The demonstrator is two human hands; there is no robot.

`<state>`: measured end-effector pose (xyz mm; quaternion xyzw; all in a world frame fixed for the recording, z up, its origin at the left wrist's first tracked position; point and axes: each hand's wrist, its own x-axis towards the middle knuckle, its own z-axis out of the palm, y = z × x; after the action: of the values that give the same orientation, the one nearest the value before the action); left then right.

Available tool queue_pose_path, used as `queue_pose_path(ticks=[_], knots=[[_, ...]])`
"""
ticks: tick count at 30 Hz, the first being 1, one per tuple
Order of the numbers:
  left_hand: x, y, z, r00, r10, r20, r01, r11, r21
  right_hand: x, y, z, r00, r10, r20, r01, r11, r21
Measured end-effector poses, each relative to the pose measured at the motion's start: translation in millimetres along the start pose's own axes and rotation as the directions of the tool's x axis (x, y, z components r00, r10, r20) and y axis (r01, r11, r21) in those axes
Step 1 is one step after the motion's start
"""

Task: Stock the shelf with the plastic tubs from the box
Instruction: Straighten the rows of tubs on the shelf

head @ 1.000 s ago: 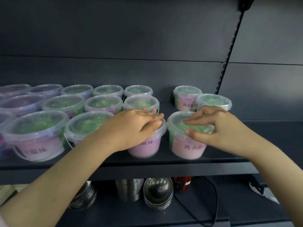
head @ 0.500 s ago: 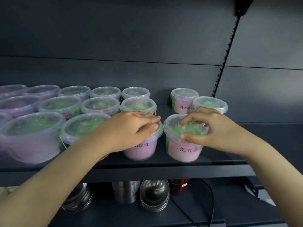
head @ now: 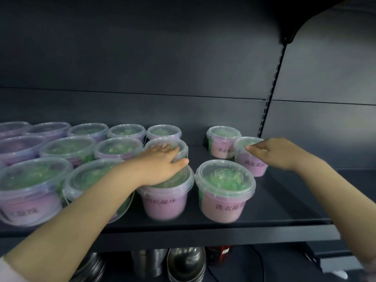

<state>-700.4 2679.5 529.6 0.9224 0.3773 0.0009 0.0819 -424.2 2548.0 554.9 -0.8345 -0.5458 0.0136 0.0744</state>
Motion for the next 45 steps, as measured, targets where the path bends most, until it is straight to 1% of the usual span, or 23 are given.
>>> queue_pose_path(ticks=[2,3,5,8,12,15,20,23,25,27,28,30,32,33,36,37,40,45], knots=[[0,-1,-1,1.000,-0.003,-0.009,0.003,1.000,0.012,1,2,2,0.999,-0.006,-0.037,0.007,1.000,0.012],[-1,0,-2,1.000,-0.001,-0.011,0.001,1.000,0.025,1,1,0,0.999,-0.015,-0.032,0.016,1.000,0.022],[-1,2,-2,1.000,0.010,-0.015,-0.009,0.999,0.040,-1,-5,-5,0.999,-0.046,0.014,0.045,0.995,0.087],[-1,3,-1,1.000,0.009,-0.010,-0.008,0.999,0.050,-6,-21,-8,0.988,-0.136,0.070,0.121,0.976,0.183],[-1,4,-2,1.000,0.004,-0.008,-0.004,0.998,0.055,4,-51,0,0.978,-0.191,0.081,0.177,0.972,0.154],[-2,6,-3,1.000,0.002,-0.012,-0.001,0.999,0.046,8,-72,4,0.965,-0.244,0.096,0.225,0.959,0.171],[-2,6,-2,1.000,-0.007,-0.016,0.008,0.999,0.046,12,-92,9,0.938,-0.328,0.114,0.314,0.941,0.127],[-1,6,-2,1.000,-0.021,-0.007,0.021,0.998,0.052,12,-94,10,0.938,-0.330,0.107,0.311,0.936,0.167],[0,5,-2,1.000,-0.022,-0.010,0.022,0.998,0.054,9,-94,7,0.921,-0.361,0.146,0.333,0.925,0.182],[1,5,-2,1.000,-0.020,-0.014,0.021,0.998,0.055,6,-91,6,0.915,-0.357,0.189,0.329,0.930,0.162],[1,4,-1,1.000,-0.018,-0.012,0.019,0.998,0.053,5,-88,4,0.914,-0.360,0.185,0.334,0.929,0.158],[2,2,0,1.000,-0.013,-0.012,0.014,0.999,0.051,-5,-81,-2,0.921,-0.367,0.130,0.335,0.917,0.215],[3,0,1,1.000,-0.004,-0.017,0.005,0.999,0.053,-24,-70,-8,0.903,-0.427,0.052,0.401,0.881,0.252],[3,0,2,1.000,0.002,-0.021,-0.001,0.998,0.056,-34,-63,-8,0.892,-0.449,0.042,0.426,0.869,0.254],[2,1,1,1.000,0.001,-0.012,0.000,0.998,0.058,-58,-52,0,0.869,-0.488,0.080,0.459,0.857,0.235],[2,1,1,1.000,-0.002,-0.010,0.003,0.998,0.056,-60,-52,5,0.873,-0.482,0.078,0.452,0.858,0.245],[1,2,1,1.000,-0.007,-0.008,0.008,0.999,0.051,-55,-54,16,0.896,-0.443,-0.019,0.428,0.853,0.300],[0,3,0,1.000,-0.011,0.001,0.010,0.999,0.049,-52,-56,20,0.908,-0.418,-0.039,0.412,0.870,0.271]])
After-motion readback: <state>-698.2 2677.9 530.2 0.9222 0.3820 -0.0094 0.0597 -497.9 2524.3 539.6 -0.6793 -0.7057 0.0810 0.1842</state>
